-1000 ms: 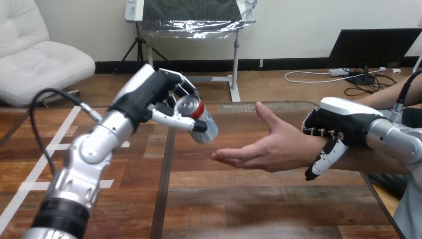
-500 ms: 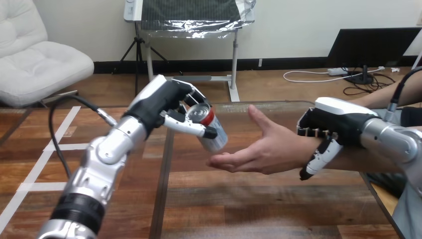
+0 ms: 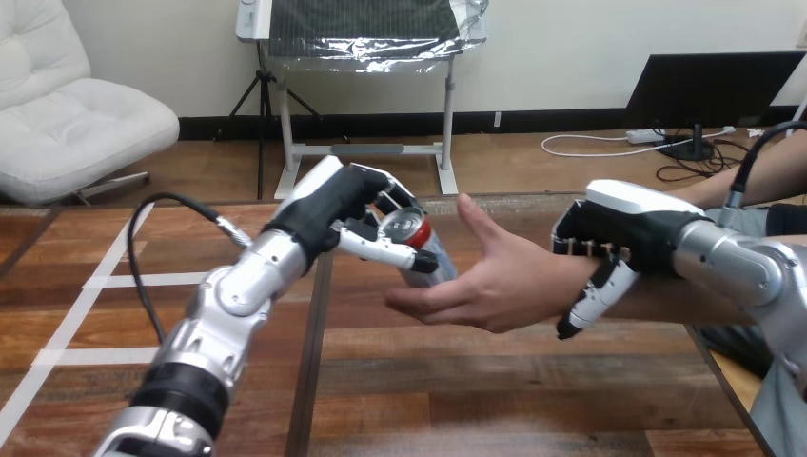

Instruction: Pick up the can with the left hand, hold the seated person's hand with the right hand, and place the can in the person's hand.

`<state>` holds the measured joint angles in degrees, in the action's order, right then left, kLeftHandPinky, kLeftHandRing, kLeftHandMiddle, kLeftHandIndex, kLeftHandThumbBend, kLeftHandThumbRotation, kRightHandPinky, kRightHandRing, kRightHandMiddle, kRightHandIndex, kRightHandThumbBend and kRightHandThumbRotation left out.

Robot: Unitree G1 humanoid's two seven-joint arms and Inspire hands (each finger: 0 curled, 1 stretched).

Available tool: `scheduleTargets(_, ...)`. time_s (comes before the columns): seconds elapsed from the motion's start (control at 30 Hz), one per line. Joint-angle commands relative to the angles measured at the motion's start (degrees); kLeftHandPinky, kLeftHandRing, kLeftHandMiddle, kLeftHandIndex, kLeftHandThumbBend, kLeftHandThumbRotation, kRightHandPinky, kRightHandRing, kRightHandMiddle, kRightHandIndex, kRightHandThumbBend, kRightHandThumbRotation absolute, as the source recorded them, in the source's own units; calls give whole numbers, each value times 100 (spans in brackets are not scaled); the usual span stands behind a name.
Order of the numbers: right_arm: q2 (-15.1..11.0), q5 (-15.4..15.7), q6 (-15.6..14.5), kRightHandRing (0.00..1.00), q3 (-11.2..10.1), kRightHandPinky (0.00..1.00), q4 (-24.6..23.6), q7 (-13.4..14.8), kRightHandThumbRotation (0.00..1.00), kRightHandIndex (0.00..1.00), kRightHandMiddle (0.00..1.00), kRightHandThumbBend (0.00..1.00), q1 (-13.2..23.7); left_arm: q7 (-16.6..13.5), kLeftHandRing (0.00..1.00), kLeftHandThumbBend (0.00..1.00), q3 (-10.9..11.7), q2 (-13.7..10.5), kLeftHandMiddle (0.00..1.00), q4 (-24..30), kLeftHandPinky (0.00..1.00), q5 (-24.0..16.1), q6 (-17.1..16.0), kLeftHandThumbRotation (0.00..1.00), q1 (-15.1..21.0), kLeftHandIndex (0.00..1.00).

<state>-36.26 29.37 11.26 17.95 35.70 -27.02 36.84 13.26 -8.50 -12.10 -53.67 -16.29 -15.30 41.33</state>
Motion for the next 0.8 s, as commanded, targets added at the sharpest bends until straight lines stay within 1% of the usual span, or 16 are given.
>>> scheduleTargets(0.0,243,-66,-146,29,-58,24,-249,5,3,37,35,86,576,-228,35,64,-32,243,40,-270,30,18,-372,0,1067,44)
scheduleTargets(0.13,285,-38,-176,29,-46,24,-260,27,3,36,35,86,582,-241,36,64,-84,296,41,-379,31,-58,-362,0,1173,44)
scheduleTargets(0.23,314,-35,-132,29,-44,24,-237,61,3,36,35,86,589,-282,36,64,-96,359,41,-483,32,-84,-373,0,1256,44)
scheduleTargets(0.33,348,-10,-166,28,-49,24,-280,76,4,36,35,87,577,-329,37,65,-122,415,41,-497,32,-121,-346,0,1309,44)
scheduleTargets(0.43,368,38,-177,27,-37,22,-303,76,4,36,34,87,577,-327,37,66,-95,491,41,-584,32,-82,-325,0,1378,44)
scheduleTargets(0.53,399,73,-240,27,-39,22,-335,81,4,36,33,87,571,-361,36,67,-113,538,40,-647,32,-95,-451,0,1422,43)
scheduleTargets(0.63,395,116,-174,27,-30,22,-376,109,4,36,34,88,551,-354,36,67,-132,596,40,-676,32,-112,-325,0,1494,43)
scheduleTargets(0.77,433,150,-259,28,-41,23,-424,82,4,36,35,89,542,-339,36,67,-130,668,40,-739,31,-105,-362,0,1565,43)
